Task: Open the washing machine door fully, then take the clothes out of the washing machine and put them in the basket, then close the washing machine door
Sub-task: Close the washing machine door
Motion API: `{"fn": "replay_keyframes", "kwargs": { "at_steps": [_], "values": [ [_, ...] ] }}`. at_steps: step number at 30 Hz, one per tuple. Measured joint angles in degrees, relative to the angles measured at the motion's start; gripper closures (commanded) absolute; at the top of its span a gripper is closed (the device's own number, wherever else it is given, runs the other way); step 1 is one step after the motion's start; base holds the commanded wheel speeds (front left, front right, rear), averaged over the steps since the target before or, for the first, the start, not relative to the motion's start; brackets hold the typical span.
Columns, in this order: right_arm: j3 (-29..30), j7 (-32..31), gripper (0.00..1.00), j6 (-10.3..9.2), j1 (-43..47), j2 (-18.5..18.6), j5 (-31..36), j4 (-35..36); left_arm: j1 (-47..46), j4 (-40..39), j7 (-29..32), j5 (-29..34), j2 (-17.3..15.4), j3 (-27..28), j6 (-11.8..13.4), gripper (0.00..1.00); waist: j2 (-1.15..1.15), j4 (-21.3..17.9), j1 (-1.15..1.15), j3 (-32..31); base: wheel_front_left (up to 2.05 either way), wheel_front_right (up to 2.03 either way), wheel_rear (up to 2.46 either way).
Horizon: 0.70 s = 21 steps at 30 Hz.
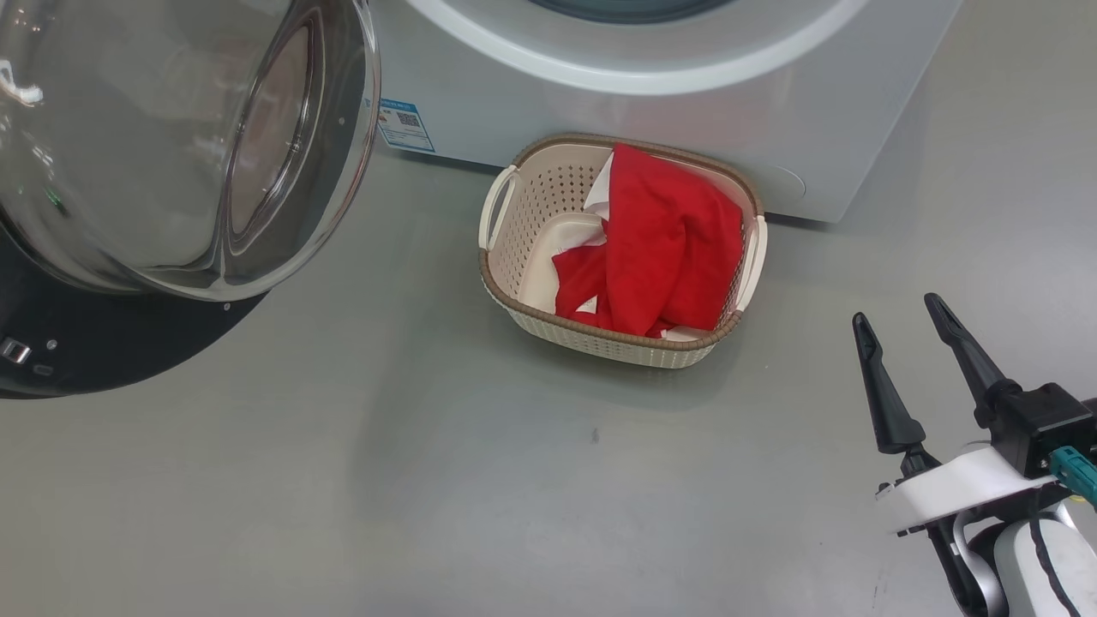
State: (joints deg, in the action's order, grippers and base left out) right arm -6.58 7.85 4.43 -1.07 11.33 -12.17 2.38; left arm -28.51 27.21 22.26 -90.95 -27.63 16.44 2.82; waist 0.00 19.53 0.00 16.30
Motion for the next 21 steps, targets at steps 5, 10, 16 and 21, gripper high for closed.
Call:
{"fn": "replay_keyframes", "kwargs": {
  "at_steps": [5, 10, 16, 21],
  "values": [
    [0.0, 0.0, 0.0, -0.01, 0.0, 0.0, -0.1, 0.0, 0.0, 0.1, 2.8, -1.1, 0.2, -0.4, -1.5, 1.0, 0.0, 0.3, 0.0, -0.2, 0.0, 0.0, 0.0],
    [0.0, 0.0, 0.0, -0.02, 0.0, 0.0, -0.4, 0.0, 0.0, -0.1, 6.2, -3.6, 1.7, -1.6, -2.9, 1.0, 0.0, 0.6, 0.0, -0.4, 0.0, 0.0, 0.0],
    [0.0, 0.0, 0.0, -0.02, 0.0, 0.0, -0.4, 0.0, 0.1, -0.5, 10.1, -5.6, 3.1, -1.9, -4.3, 1.0, 0.0, 0.7, 0.0, -0.5, 0.0, 0.0, 0.0],
    [0.0, 0.0, 0.0, -0.04, 0.0, -0.1, -0.5, 0.0, 0.3, -1.6, 13.4, -7.6, 3.3, -2.6, -5.7, 1.0, 0.0, 0.5, 0.0, -0.7, 0.0, 0.0, 0.0]
  ]
}}
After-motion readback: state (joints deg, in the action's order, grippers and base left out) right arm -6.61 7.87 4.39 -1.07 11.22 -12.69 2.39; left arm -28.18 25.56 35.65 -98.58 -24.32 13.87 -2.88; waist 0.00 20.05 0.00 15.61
